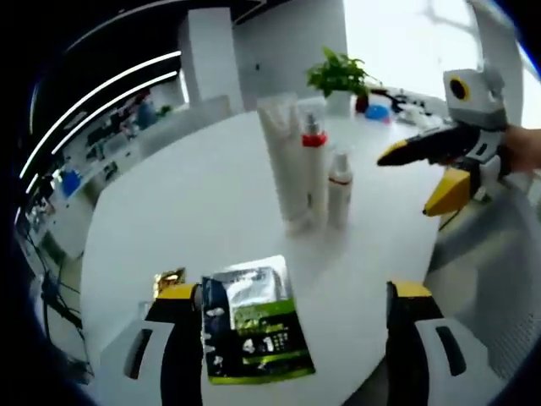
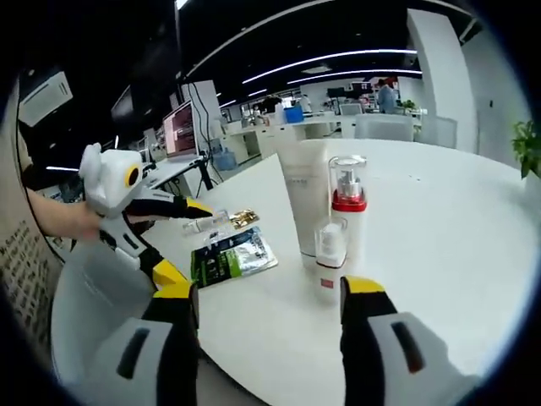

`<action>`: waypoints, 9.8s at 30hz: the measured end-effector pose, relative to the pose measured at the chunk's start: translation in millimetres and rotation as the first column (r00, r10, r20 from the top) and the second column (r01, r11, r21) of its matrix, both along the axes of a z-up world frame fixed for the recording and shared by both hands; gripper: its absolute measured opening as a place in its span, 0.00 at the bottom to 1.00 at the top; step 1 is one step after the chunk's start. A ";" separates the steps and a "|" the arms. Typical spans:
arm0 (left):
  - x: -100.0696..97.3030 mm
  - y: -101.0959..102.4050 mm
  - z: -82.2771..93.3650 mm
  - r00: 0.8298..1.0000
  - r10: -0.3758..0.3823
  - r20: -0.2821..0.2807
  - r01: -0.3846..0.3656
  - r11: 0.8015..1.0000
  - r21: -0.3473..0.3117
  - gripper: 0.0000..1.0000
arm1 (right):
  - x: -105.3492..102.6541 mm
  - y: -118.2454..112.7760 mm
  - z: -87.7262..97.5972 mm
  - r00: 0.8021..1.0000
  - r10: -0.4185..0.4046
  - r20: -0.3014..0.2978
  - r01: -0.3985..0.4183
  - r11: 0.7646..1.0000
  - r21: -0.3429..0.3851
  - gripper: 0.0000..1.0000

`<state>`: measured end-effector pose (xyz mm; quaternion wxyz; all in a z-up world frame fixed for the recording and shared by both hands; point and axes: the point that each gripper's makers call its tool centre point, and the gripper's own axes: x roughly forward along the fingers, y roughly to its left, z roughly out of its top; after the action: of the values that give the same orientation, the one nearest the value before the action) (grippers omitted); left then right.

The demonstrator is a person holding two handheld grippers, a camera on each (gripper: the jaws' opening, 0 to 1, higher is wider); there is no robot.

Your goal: Arrange the skincare products in the storage area until every visible bottle or jar stands upright without overlapping.

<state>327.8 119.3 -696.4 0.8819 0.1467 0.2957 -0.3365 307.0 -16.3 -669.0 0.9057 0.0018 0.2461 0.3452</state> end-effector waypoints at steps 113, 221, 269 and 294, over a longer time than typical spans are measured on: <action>64.1 182.2 -57.1 0.949 0.264 -0.170 -0.244 0.961 0.130 0.69 | -34.3 4.5 -11.1 0.992 -0.098 -0.077 0.092 0.992 -0.087 0.86; 27.9 41.2 84.5 0.998 -0.060 -0.035 0.059 0.998 -0.030 0.16 | -36.1 29.0 13.5 0.987 0.116 0.114 -0.086 0.966 -0.243 0.76; -29.7 -13.5 134.7 0.908 -0.318 -0.274 0.279 0.945 -0.170 0.17 | 19.9 112.2 95.7 0.672 0.575 0.467 -0.225 0.759 -0.610 0.31; -9.0 -15.8 197.0 0.945 -0.309 -0.107 0.212 0.828 -0.519 0.33 | -13.3 107.8 83.4 0.905 0.314 0.287 -0.332 0.943 0.013 0.21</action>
<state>318.8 103.4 -499.3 0.8036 -0.0800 0.2564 -0.5311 293.7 91.5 -585.6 0.8611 -0.0600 0.1013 0.4946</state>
